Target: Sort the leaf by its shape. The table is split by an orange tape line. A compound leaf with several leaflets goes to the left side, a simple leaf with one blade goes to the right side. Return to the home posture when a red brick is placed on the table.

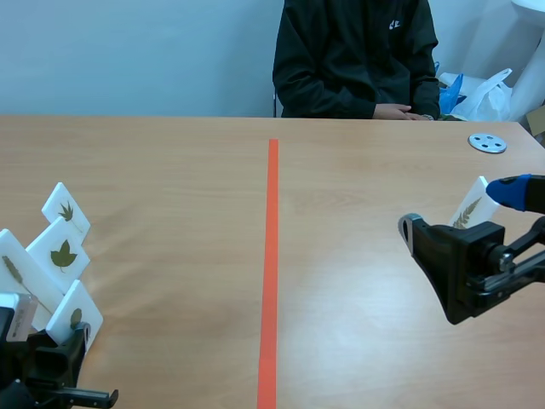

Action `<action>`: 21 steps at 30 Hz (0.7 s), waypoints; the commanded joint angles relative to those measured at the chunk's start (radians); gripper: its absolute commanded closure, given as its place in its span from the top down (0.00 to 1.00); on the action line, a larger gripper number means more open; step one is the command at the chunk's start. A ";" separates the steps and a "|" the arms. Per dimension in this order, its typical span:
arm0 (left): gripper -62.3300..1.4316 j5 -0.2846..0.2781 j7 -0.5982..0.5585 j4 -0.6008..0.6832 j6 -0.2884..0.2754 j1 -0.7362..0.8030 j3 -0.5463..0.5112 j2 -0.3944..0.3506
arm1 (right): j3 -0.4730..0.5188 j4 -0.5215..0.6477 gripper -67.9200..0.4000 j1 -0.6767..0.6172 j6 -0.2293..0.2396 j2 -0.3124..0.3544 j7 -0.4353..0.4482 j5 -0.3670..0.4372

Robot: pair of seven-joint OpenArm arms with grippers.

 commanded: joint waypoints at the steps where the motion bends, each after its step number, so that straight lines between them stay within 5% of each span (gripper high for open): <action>1: 0.11 -0.015 -0.022 0.018 -0.002 -0.014 -0.002 0.000 | 0.008 0.007 1.00 0.014 0.000 0.009 0.014 0.006; 12: 0.17 -0.174 -0.026 -0.097 -0.005 -0.061 -0.002 0.000 | 0.008 0.007 1.00 0.014 0.000 0.009 0.014 0.006; 17: 0.18 -0.179 -0.026 -0.102 -0.006 -0.060 -0.002 0.000 | 0.008 0.007 1.00 0.014 0.000 0.009 0.014 0.006; 21: 0.30 -0.179 -0.026 -0.102 -0.006 -0.060 -0.002 0.000 | 0.008 0.007 1.00 0.014 0.000 0.009 0.014 0.006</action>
